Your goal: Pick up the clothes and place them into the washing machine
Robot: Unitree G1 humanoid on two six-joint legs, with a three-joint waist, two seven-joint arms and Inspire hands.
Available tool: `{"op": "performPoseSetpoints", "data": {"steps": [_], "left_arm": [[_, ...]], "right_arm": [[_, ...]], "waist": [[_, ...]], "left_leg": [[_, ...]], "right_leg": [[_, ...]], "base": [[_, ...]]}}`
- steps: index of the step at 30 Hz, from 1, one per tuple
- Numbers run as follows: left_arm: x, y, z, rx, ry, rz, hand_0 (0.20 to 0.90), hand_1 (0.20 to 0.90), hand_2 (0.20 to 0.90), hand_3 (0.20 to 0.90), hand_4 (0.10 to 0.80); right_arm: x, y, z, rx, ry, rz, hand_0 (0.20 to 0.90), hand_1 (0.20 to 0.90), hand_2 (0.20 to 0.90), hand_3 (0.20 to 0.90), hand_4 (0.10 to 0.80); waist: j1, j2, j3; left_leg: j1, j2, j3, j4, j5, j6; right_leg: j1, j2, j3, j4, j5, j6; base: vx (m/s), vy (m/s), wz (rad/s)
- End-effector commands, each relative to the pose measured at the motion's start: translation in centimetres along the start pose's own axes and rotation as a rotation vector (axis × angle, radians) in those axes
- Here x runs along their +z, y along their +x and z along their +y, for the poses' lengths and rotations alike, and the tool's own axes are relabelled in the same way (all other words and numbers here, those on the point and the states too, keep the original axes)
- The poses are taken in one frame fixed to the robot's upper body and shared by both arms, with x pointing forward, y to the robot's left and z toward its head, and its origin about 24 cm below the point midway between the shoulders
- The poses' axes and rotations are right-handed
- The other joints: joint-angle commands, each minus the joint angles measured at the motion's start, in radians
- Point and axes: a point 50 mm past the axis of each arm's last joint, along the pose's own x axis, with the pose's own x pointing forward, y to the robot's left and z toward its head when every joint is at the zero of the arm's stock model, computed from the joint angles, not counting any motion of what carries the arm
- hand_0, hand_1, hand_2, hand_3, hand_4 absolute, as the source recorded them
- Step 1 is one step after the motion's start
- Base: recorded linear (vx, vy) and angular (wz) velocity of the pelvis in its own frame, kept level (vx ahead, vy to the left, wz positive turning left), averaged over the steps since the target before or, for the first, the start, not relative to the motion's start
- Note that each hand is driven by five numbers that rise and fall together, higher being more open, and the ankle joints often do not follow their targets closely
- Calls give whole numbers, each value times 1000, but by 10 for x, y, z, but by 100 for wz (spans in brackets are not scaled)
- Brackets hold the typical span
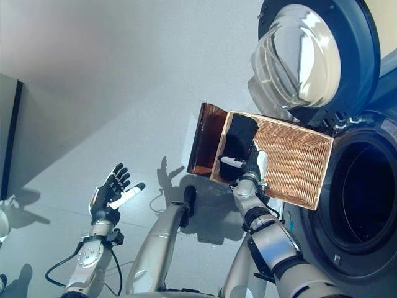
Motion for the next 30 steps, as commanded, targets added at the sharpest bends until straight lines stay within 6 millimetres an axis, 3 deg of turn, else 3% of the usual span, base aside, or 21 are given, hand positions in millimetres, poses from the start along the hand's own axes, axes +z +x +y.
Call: {"op": "performPoseSetpoints", "data": {"steps": [1,14,16,17,30], "left_arm": [[30,-6,27,58,50,-146,900,900,900,900,800],[31,-8,27,50,67,-151,900,900,900,900,800],[31,-8,28,49,69,-151,900,900,900,900,800],[30,-9,29,53,72,-146,900,900,900,900,800],[36,-12,37,49,62,-161,900,900,900,900,800]], "right_arm": [[15,1,11,31,43,-23,900,900,900,900,800],[14,-1,9,-55,87,-1,900,900,900,900,800],[17,-1,12,-43,105,-7,900,900,900,900,800],[19,-1,13,-33,111,-8,900,900,900,900,800],[51,1,25,104,212,-94,900,900,900,900,800]], "waist": [[30,30,-41],[27,34,-45],[32,37,-44],[36,40,-48],[55,44,-43]], "left_leg": [[-48,27,-23,-33,57,-65],[-74,23,-13,-23,51,-59],[-85,19,-14,-17,50,-56],[-79,21,-15,3,9,-59],[-141,18,-19,57,-2,-55]], "right_leg": [[-8,-4,68,71,54,-13],[-43,0,80,86,49,-18],[-53,-2,81,90,50,-17],[-52,-1,84,116,10,-11],[-108,-8,91,179,-12,-12]], "base": [[6,11,-4],[-1,4,-1],[47,-1,0],[95,-12,0],[6,-5,3]]}}
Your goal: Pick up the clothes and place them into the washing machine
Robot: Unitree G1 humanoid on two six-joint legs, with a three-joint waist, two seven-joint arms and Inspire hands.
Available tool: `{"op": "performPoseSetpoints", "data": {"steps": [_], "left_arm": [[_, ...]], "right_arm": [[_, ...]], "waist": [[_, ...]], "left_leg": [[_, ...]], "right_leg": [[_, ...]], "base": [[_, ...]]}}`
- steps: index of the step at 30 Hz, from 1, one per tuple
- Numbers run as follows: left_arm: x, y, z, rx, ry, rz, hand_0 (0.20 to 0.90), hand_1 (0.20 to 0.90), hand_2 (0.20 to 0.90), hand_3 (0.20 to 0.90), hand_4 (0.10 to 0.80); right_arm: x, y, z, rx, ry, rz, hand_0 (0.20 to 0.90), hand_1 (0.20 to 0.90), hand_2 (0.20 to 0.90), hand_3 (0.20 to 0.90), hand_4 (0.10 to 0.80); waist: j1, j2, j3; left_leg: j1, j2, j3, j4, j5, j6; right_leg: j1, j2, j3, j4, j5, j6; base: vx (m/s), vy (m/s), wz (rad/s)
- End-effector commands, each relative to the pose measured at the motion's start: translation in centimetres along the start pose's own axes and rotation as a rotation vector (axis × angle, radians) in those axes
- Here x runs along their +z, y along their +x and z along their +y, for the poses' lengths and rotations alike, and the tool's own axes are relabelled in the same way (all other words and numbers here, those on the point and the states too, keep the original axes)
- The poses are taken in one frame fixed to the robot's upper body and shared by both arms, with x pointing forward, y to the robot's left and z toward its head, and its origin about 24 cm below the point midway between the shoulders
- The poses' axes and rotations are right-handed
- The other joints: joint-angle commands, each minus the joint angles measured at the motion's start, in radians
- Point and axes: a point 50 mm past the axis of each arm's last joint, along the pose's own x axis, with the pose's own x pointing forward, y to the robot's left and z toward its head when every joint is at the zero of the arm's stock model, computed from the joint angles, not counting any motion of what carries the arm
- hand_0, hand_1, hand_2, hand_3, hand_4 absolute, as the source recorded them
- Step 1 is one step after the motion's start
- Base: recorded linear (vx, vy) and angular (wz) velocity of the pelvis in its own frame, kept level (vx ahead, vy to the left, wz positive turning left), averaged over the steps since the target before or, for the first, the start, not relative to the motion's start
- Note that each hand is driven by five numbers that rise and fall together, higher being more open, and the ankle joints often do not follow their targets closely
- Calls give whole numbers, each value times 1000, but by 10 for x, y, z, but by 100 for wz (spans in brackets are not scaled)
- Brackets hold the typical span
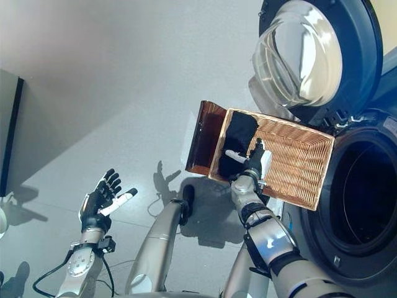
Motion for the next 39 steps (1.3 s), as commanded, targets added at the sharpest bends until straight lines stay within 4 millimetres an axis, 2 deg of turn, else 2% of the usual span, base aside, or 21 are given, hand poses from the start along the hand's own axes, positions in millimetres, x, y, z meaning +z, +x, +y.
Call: {"op": "performPoseSetpoints", "data": {"steps": [1,11,26,32,39], "left_arm": [[41,3,21,12,30,-197,900,900,900,900,800],[39,5,23,17,30,-182,900,900,900,900,800],[42,8,22,7,43,-193,900,900,900,900,800],[41,8,21,-2,49,-187,900,900,900,900,800],[34,10,23,4,61,-151,900,900,900,900,800]], "right_arm": [[41,-5,31,210,89,-125,900,900,900,900,800],[53,-16,52,316,102,-161,900,900,900,900,800],[59,-33,76,412,106,-175,900,900,900,900,800],[56,-36,80,450,115,-168,900,900,900,900,800],[50,-29,70,420,146,-136,900,900,900,900,800]], "waist": [[50,38,0],[61,35,3],[83,32,14],[85,25,17],[86,6,16]], "left_leg": [[-67,6,-15,14,5,-41],[-63,4,-15,3,7,-39],[-61,-4,-19,-8,13,-35],[-41,-5,-20,-40,22,-35],[11,-5,-16,-128,49,-40]], "right_leg": [[-20,-14,82,96,19,-8],[-18,-20,71,94,19,-7],[1,-31,55,74,30,-2],[28,-36,42,40,44,3],[92,-45,15,-52,80,14]], "base": [[2,-10,8],[3,-2,1],[0,0,0],[16,-5,3],[40,-6,1]]}}
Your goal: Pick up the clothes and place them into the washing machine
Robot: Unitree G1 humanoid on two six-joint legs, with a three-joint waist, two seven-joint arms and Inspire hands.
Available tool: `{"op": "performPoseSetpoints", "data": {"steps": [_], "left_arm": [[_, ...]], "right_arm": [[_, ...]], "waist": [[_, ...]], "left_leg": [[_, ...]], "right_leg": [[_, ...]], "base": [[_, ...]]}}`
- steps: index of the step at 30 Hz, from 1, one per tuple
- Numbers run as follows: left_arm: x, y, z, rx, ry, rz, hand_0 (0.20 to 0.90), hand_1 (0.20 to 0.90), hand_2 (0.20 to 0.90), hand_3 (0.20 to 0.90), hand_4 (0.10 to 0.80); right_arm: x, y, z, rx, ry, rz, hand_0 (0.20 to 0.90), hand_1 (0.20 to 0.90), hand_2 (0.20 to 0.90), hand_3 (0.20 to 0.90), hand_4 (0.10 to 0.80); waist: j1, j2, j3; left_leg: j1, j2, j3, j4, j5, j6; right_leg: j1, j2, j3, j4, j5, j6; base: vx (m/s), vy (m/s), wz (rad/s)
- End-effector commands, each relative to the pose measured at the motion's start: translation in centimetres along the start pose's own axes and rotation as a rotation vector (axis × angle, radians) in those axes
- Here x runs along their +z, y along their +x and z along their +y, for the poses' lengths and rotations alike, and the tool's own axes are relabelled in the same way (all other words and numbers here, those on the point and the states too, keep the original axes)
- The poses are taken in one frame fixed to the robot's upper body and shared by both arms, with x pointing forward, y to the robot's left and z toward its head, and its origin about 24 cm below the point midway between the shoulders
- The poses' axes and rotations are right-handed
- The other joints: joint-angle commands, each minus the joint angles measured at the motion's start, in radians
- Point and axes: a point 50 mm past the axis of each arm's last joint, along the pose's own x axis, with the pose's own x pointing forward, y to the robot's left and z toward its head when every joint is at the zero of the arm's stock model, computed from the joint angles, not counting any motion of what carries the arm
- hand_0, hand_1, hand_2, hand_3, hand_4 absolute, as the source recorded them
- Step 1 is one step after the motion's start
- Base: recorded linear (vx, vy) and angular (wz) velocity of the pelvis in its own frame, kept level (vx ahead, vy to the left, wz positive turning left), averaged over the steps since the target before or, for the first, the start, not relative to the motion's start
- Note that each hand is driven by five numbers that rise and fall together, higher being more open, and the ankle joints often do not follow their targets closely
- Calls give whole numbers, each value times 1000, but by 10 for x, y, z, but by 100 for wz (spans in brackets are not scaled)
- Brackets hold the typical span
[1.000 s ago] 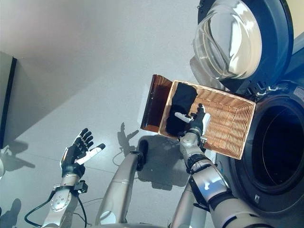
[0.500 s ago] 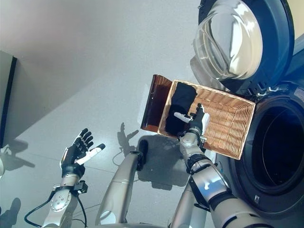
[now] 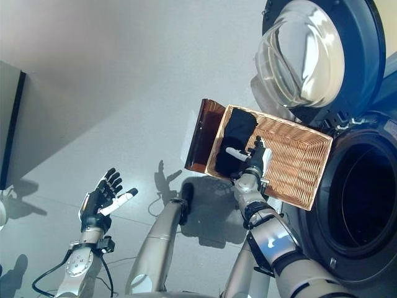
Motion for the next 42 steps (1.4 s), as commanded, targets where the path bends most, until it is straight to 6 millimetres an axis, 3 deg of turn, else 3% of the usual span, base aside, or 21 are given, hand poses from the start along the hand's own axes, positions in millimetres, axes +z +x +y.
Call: {"op": "performPoseSetpoints", "data": {"steps": [1,9,19,31,32,36,37,38,39,40,41,42], "left_arm": [[32,10,23,31,62,-146,900,900,900,900,800],[23,11,21,42,57,-103,900,900,900,900,800],[21,12,21,39,61,-99,900,900,900,900,800],[25,11,22,31,72,-111,900,900,900,900,800],[27,10,22,26,71,-120,900,900,900,900,800],[28,10,25,39,67,-124,900,900,900,900,800],[28,10,24,39,66,-126,900,900,900,900,800],[29,10,25,40,66,-128,900,900,900,900,800],[32,11,23,34,65,-143,900,900,900,900,800],[34,11,23,32,65,-153,900,900,900,900,800],[36,11,23,29,64,-162,900,900,900,900,800],[38,10,23,29,62,-168,900,900,900,900,800]], "right_arm": [[45,-29,78,355,83,-135,900,900,900,900,800],[32,-31,79,351,69,-83,900,900,900,900,800],[30,-35,83,351,118,-53,900,900,900,900,800],[55,-22,75,289,148,-100,900,900,900,900,800],[58,-18,71,266,149,-106,900,900,900,900,800],[67,-12,64,228,150,-127,900,900,900,900,800],[68,-12,64,227,151,-129,900,900,900,900,800],[70,-11,63,218,153,-132,900,900,900,900,800],[72,-10,61,210,153,-139,900,900,900,900,800],[74,-9,60,203,151,-141,900,900,900,900,800],[75,-8,59,197,147,-144,820,820,820,820,743],[76,-6,57,189,143,-147,535,535,535,535,539]], "waist": [[64,4,22],[63,-18,-4],[81,-19,-7],[87,3,34],[87,5,37],[78,11,52],[76,12,57],[76,13,57],[72,15,64],[73,15,62],[70,17,66],[68,18,70]], "left_leg": [[3,-8,22,-85,23,-15],[74,-9,21,-205,99,-17],[101,-17,12,-230,112,-24],[31,-20,12,-168,100,-22],[32,-15,11,-143,57,-24],[1,-14,14,-112,48,-23],[-11,-16,17,-121,85,-20],[-10,-13,15,-97,42,-23],[-27,-16,18,-105,80,-18],[-25,-12,16,-82,37,-22],[-33,-13,15,-71,34,-20],[-42,-14,16,-58,31,-19]], "right_leg": [[90,-51,51,-58,101,29],[185,-60,8,-197,189,33],[238,-77,-18,-241,208,44],[169,-74,5,-171,174,31],[163,-70,13,-141,132,36],[125,-65,31,-112,123,31],[116,-67,30,-126,157,23],[112,-64,37,-100,118,29],[95,-64,40,-110,152,22],[94,-62,46,-82,111,28],[83,-60,51,-69,108,25],[70,-57,60,-54,104,24]], "base": [[59,-14,4],[12,-6,3],[30,-20,4],[-22,12,4],[52,13,2],[-41,22,0],[-44,19,-3],[-136,27,-4],[63,-6,-6],[-48,17,-8],[54,-4,-5],[-54,15,-8]]}}
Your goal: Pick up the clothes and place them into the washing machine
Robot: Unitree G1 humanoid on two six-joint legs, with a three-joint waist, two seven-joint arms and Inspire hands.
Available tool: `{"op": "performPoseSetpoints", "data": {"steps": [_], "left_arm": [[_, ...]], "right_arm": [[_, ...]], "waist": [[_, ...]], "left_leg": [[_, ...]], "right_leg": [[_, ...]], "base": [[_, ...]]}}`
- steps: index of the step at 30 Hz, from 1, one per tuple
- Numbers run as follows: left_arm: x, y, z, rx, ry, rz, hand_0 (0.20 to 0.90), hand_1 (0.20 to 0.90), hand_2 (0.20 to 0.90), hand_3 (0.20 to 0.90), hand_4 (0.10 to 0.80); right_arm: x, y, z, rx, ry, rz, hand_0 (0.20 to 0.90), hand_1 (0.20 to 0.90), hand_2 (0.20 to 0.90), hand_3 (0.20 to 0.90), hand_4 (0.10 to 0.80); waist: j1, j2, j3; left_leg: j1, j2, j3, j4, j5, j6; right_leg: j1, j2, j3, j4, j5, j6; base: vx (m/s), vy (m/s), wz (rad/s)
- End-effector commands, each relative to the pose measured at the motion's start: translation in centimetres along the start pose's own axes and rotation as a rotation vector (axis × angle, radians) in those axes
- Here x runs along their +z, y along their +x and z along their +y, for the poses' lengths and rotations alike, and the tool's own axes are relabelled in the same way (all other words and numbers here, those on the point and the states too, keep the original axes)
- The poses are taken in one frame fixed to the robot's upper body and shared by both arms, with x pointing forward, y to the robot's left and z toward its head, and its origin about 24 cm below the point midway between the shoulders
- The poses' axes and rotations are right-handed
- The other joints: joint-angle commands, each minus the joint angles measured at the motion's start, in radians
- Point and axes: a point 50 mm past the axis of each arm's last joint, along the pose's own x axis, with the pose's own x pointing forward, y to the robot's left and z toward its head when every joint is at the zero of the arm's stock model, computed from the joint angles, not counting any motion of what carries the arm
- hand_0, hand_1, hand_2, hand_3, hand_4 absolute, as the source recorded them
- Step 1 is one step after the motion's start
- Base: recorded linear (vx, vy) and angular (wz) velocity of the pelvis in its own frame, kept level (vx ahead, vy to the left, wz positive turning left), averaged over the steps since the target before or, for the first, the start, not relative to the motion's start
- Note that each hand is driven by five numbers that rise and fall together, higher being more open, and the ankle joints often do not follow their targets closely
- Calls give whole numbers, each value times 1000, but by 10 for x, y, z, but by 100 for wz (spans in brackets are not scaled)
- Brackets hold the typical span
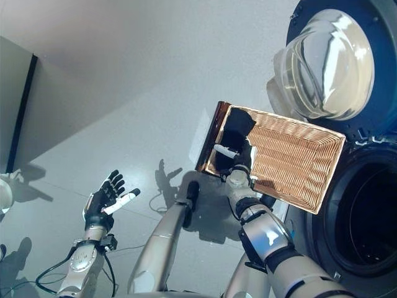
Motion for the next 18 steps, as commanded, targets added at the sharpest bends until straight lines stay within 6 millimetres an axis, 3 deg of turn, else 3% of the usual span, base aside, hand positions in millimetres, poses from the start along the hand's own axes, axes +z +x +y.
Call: {"op": "performPoseSetpoints", "data": {"steps": [1,2,3,18], "left_arm": [[44,0,25,29,49,-210,900,900,900,900,800],[45,0,25,28,49,-213,900,900,900,900,800],[45,0,25,27,49,-216,900,900,900,900,800],[47,-1,32,45,77,-216,900,900,900,900,800]], "right_arm": [[57,2,31,91,50,-160,367,367,367,367,420],[59,2,30,84,45,-165,310,310,310,310,378],[60,3,29,79,42,-168,200,200,200,200,300],[57,1,32,68,2,-169,200,200,200,200,300]], "waist": [[39,18,63],[37,19,67],[35,21,70],[31,16,59]], "left_leg": [[-61,7,0,27,-13,-46],[-69,6,0,40,-16,-45],[-79,6,0,51,-19,-44],[-108,5,-2,79,-25,-40]], "right_leg": [[5,-24,105,70,42,14],[-4,-24,109,83,39,12],[-14,-23,112,96,35,10],[-51,-16,118,139,16,5]], "base": [[-55,13,-4],[-53,18,-5],[-51,20,0],[-8,4,1]]}}
